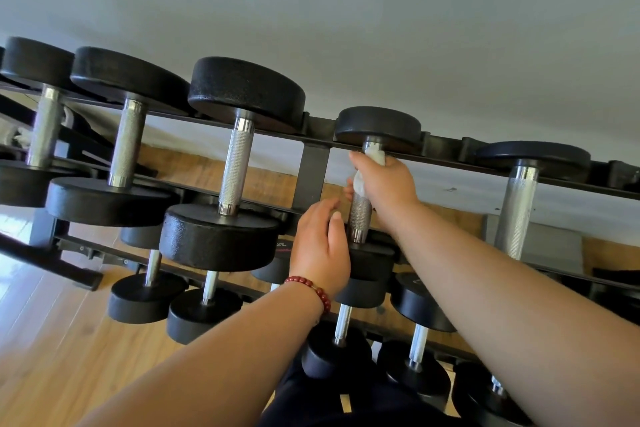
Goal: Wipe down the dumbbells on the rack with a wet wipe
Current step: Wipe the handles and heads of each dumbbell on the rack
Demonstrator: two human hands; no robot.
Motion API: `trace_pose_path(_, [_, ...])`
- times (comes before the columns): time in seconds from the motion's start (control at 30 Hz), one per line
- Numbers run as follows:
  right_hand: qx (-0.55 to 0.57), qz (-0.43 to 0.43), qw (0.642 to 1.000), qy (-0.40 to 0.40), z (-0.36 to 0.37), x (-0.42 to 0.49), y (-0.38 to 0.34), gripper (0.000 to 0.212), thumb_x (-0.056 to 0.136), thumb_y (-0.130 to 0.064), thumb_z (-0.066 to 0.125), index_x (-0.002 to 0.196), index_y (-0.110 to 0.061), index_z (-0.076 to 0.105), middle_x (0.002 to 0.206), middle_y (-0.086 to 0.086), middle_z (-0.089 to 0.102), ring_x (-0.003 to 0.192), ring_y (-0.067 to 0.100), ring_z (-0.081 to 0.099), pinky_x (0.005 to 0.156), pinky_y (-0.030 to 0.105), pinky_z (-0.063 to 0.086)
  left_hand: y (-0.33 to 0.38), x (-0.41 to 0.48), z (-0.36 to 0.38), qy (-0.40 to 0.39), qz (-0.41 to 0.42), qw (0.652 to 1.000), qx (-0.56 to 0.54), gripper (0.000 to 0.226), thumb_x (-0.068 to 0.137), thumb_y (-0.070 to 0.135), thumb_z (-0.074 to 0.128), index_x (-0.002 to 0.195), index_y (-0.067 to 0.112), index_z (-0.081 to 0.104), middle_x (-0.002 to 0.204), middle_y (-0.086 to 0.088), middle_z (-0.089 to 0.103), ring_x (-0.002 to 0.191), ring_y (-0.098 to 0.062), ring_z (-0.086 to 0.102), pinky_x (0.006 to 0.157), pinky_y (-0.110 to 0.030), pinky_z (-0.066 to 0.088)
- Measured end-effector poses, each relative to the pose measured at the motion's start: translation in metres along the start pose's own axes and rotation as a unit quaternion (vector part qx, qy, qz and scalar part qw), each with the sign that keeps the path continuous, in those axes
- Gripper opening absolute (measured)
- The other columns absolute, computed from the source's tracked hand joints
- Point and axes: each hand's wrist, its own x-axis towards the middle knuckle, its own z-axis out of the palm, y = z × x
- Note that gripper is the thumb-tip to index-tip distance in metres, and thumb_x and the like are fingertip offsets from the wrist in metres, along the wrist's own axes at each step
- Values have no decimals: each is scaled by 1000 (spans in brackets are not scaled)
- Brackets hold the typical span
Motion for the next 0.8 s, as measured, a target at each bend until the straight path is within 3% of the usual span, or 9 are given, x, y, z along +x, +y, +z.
trace_pose_path(0.07, [32, 34, 999, -3, 3, -9, 7, 24, 86, -30, 71, 102, -14, 61, 87, 6, 68, 74, 17, 67, 73, 34, 58, 0, 0, 0, -1, 5, 1000, 0, 39, 99, 30, 30, 130, 23, 53, 123, 13, 52, 121, -3, 43, 101, -18, 32])
trace_pose_path(0.13, [-50, 23, 998, 8, 1, -14, 18, 30, 86, -33, 70, 108, -16, 57, 90, 1, 64, 82, 15, 63, 67, 29, 51, 1, -1, 0, -2, 13, 1000, 1, 33, 101, 25, 31, 125, 31, 53, 115, 21, 51, 119, -1, 44, 95, -12, 30])
trace_pose_path(0.2, [-93, 23, 995, 7, -2, -12, 15, 26, 85, -34, 70, 98, -18, 55, 84, -4, 61, 78, 12, 59, 69, 29, 48, 2, -1, -1, -1, 13, 1000, 3, 31, 103, 21, 32, 123, 31, 52, 114, 21, 51, 119, -2, 44, 97, -12, 31])
trace_pose_path(0.27, [-30, 50, 998, -3, 0, -1, 0, 19, 82, -24, 73, 88, -12, 60, 74, -1, 66, 74, 17, 68, 74, 33, 55, 1, 0, -1, 2, 1, 1000, 8, 33, 103, 20, 33, 130, 23, 52, 123, 12, 51, 121, -4, 43, 102, -18, 32])
trace_pose_path(0.37, [71, 69, 995, 10, 8, 7, -17, 11, 80, -12, 72, 87, -8, 65, 65, 4, 67, 61, 18, 68, 64, 29, 55, 0, -1, 0, 4, -5, 1000, 12, 35, 103, 22, 34, 134, 19, 51, 131, 6, 51, 124, -6, 43, 104, -20, 30])
trace_pose_path(0.57, [-11, 60, 998, -9, 1, -4, 5, 14, 81, -17, 73, 89, -13, 62, 76, 2, 70, 73, 16, 71, 79, 34, 57, 2, -1, -1, -3, -1, 1000, 9, 41, 99, 30, 30, 132, 19, 51, 124, 10, 50, 121, -6, 43, 99, -18, 30])
trace_pose_path(0.73, [105, 76, 992, -2, 9, 11, -18, 9, 81, -10, 71, 78, -9, 63, 67, 5, 64, 56, 15, 63, 62, 28, 53, 1, 0, -1, -3, -14, 1000, 20, 36, 103, 24, 33, 136, 21, 48, 135, 7, 48, 126, -5, 41, 103, -19, 29])
trace_pose_path(0.8, [39, 61, 997, 6, 6, 2, -11, 11, 82, -15, 71, 88, -12, 62, 71, 2, 66, 63, 14, 65, 65, 29, 53, 1, 0, -2, -6, -9, 1000, 17, 35, 103, 23, 33, 135, 22, 48, 134, 7, 48, 125, -4, 40, 102, -19, 29])
